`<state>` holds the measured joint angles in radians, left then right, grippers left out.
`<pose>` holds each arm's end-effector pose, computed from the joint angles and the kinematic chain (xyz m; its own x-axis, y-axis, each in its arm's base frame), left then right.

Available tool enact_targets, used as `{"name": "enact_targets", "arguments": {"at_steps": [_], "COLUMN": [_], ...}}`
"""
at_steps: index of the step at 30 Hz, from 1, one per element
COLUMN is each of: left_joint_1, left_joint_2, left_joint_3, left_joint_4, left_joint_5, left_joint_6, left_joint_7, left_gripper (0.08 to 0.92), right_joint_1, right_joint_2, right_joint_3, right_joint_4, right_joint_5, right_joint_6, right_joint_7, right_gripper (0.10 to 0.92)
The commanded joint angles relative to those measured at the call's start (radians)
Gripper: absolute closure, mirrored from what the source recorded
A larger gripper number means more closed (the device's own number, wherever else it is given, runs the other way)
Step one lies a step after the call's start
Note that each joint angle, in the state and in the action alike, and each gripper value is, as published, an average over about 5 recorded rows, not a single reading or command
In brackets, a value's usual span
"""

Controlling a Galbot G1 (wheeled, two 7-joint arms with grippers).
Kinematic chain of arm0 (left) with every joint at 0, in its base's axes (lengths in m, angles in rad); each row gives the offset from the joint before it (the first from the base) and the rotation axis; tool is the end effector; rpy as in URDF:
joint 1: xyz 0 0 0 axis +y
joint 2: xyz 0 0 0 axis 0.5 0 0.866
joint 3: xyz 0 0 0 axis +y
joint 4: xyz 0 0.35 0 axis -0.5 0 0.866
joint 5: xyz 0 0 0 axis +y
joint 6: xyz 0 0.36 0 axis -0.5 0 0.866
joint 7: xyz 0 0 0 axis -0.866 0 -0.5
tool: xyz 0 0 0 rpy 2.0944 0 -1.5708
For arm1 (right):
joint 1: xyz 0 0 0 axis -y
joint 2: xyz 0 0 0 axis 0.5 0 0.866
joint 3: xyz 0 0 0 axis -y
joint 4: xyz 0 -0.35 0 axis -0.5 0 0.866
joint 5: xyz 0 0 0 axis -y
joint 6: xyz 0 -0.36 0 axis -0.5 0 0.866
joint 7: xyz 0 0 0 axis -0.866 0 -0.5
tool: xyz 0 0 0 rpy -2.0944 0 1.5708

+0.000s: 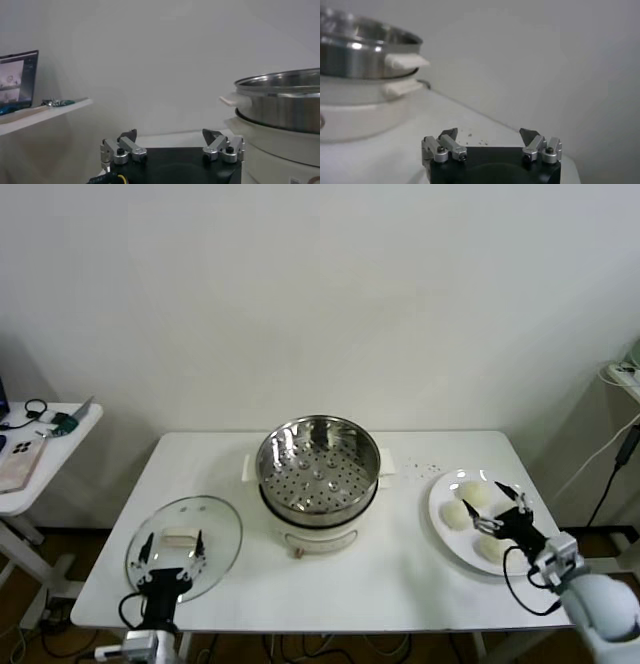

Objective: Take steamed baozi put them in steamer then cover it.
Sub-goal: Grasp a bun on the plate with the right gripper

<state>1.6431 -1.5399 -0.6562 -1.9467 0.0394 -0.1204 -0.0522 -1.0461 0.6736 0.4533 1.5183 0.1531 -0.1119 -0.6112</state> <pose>0.1533 0.0510 -0.3654 -0.9852 -0.1482 0.0856 -0.1351 0.9805 0.1425 0.3589 -0.2726 -0.2495 -0.7703 -0.3616 0.5252 -0.6139 0.6433 -0.4575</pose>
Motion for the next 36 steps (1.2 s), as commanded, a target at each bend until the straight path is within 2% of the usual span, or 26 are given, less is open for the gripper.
{"name": "enact_targets", "arguments": {"at_steps": [1,8,15,22,36], "left_joint_1": [0.007,0.01,0.004,-0.009,-0.05], "left_joint_2": [0.005,0.018,0.023,0.025,0.018], "left_joint_3": [0.02,0.021,0.012,-0.001,-0.008], "left_joint_4": [0.012,0.019,0.02,0.015,0.007], "left_joint_5": [0.0,-0.01,-0.02,-0.033,-0.034], "left_joint_6": [-0.022,-0.026,-0.018,0.002,0.041], "left_joint_7": [-0.015,-0.031,-0.04,-0.047,-0.072], "left_gripper": [0.177,0.177,0.177,0.177,0.177], "right_joint_1": [0.331,0.837,1.104,1.167,1.09], "right_joint_2": [-0.195,-0.147,-0.039,0.076,0.243], "right_joint_3": [-0.218,-0.724,-1.053,-1.139,-1.068], "right_joint_4": [-0.168,-0.368,-0.567,-0.708,-0.908], "right_joint_5": [-0.147,-0.364,-0.447,-0.461,-0.506], "right_joint_6": [-0.032,0.068,0.141,0.161,0.197], "right_joint_7": [-0.307,-0.502,-0.567,-0.572,-0.534], "right_gripper": [0.203,0.203,0.203,0.203,0.203]}}
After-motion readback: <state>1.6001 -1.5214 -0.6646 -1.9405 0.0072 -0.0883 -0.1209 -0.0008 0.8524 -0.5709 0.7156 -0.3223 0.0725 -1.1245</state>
